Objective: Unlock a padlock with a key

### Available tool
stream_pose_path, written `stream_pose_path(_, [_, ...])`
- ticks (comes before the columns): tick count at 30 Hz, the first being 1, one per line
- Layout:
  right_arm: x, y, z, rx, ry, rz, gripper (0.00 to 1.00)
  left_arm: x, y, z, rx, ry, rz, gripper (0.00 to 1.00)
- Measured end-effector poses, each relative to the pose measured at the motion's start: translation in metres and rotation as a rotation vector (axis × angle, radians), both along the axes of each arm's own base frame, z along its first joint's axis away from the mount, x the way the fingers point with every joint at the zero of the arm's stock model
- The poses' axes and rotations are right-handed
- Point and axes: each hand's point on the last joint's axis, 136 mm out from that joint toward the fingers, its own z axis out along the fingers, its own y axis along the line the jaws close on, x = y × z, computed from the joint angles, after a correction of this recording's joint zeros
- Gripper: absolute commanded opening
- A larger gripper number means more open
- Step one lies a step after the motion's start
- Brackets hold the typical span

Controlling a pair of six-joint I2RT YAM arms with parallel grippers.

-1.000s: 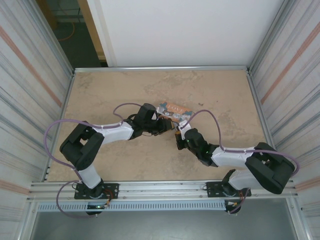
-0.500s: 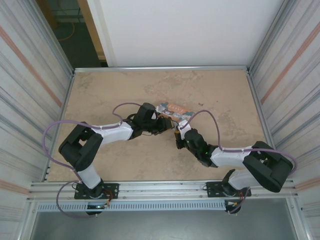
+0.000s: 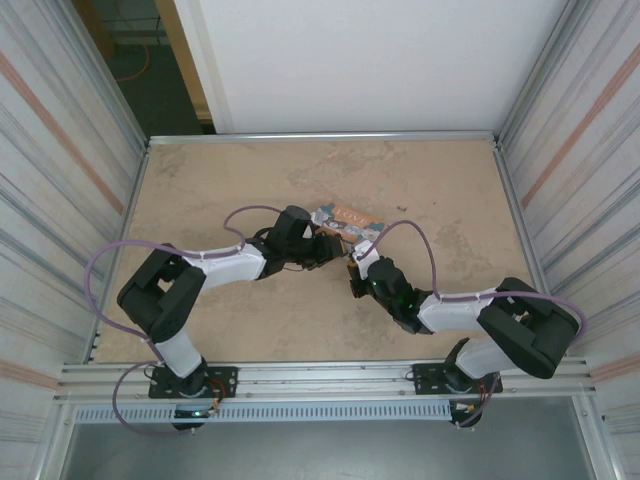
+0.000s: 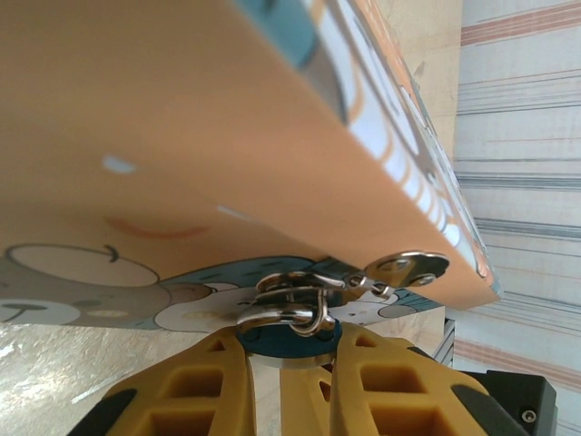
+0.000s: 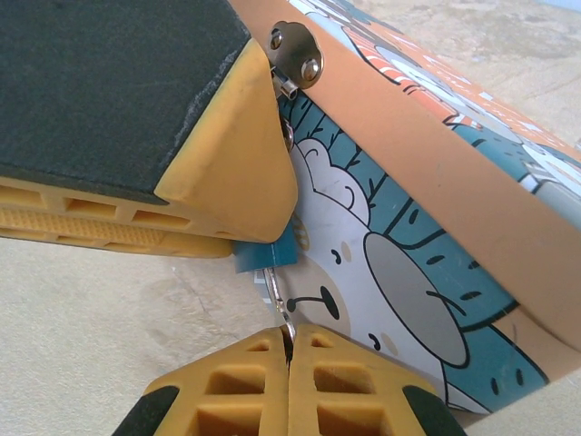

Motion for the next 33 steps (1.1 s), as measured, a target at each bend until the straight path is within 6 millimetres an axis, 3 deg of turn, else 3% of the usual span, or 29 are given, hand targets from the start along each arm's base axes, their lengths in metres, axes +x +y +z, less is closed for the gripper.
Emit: stream_pose_path(33, [0.0090,0.0087,-0.0055,0.091,0.147,0.090,0.00,0.0058,0.0064,-0.0063,0.024,-0.014,0.047,0.11])
